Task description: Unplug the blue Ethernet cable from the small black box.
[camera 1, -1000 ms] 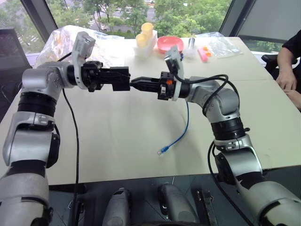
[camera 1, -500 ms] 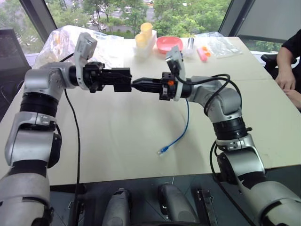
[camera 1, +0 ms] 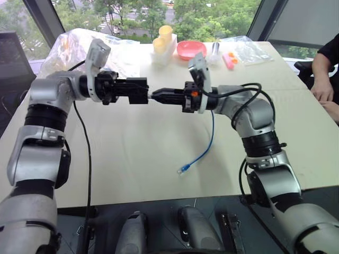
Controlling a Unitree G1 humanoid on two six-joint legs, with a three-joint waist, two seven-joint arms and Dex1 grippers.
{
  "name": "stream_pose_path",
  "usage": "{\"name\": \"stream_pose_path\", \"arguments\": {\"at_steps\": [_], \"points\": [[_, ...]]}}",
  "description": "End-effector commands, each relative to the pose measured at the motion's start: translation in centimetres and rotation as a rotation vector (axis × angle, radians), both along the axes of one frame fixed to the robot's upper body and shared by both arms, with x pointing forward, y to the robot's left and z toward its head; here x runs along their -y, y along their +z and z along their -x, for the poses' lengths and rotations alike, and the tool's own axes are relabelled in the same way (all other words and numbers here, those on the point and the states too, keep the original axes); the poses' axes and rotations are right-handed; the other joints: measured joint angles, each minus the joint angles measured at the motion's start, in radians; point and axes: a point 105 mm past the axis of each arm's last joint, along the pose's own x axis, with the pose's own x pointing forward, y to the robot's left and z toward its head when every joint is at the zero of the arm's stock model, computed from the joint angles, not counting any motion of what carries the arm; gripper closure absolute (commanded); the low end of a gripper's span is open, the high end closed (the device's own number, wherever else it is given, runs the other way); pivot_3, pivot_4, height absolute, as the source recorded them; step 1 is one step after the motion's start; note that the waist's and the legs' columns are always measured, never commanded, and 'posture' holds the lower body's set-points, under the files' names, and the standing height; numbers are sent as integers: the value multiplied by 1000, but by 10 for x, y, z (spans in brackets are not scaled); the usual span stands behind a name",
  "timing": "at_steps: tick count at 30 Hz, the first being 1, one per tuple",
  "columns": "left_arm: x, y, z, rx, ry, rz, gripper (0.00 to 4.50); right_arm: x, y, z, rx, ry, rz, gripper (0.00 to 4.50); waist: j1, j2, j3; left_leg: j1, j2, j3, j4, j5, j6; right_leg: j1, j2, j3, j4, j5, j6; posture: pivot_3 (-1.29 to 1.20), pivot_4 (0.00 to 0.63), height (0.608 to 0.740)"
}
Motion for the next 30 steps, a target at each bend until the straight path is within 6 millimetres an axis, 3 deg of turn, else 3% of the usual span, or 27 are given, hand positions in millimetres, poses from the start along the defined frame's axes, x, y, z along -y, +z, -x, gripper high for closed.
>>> {"name": "stream_pose_path", "arguments": {"at_steps": [1, 4, 7, 9, 11, 15, 18, 20, 25, 30], "points": [[-9, 28, 3, 99, 19, 33, 3951, 16, -1, -3, -15, -48, -12, 4446, 0, 0, 0, 0, 0, 0, 0, 0, 0, 0, 0, 0, 0, 0, 0, 0, 150, 740], [-10, 29, 3, 98, 25, 33, 3951, 22, -4, -5, -19, -78, -16, 4446, -2, 0, 0, 0, 0, 0, 0, 0, 0, 0, 0, 0, 0, 0, 0, 0, 150, 740], [-10, 20, -1, 114, 58, -8, 3951, 35, -8, -25, 24, -233, -10, 4446, -2, 0, 0, 0, 0, 0, 0, 0, 0, 0, 0, 0, 0, 0, 0, 0, 150, 740], [-3, 3, -12, 156, 137, -62, 3951, 59, -30, -56, 80, -487, 94, 4446, -1, 0, 0, 0, 0, 0, 0, 0, 0, 0, 0, 0, 0, 0, 0, 0, 150, 740], [4, -13, -15, 156, 163, -85, 3951, 82, -50, -74, 112, -662, 175, 4446, 2, 0, 0, 1, 0, 1, 0, 0, 0, 1, -1, 1, 0, 0, 0, 0, 150, 740], [17, -31, -8, 96, 145, -28, 3951, 101, -76, -82, 133, -788, 228, 2775, 2, 0, 0, -1, 0, 1, 0, 0, 0, -1, -1, 1, -1, 0, 0, 0, 150, 740], [24, -43, -8, 96, 175, -29, 3951, 111, -79, -85, 150, -893, 192, 1279, -2, 0, 0, -2, 0, 1, 0, 0, 0, -2, -1, 1, -1, 0, 0, 0, 150, 740], [30, -47, -14, 120, 246, -17, 3951, 117, -70, -83, 183, -978, 115, 196, -2, 0, 0, -1, 0, 1, -1, 0, 0, -2, -1, 2, -1, 0, 0, 0, 150, 740], [45, -70, -29, 319, 463, -86, 3951, 116, -47, -64, 221, -1073, -20, 42, 2, 0, 0, 1, 0, 1, 0, 0, 0, 0, -2, 3, 1, 0, 0, 0, 150, 740], [42, -96, -34, 318, 628, -106, 3951, 88, -41, -31, 134, -933, -123, 42, 2, 0, 0, 1, 1, 0, -1, 0, 0, 0, -1, 3, 1, 0, 0, 0, 150, 740]]}}
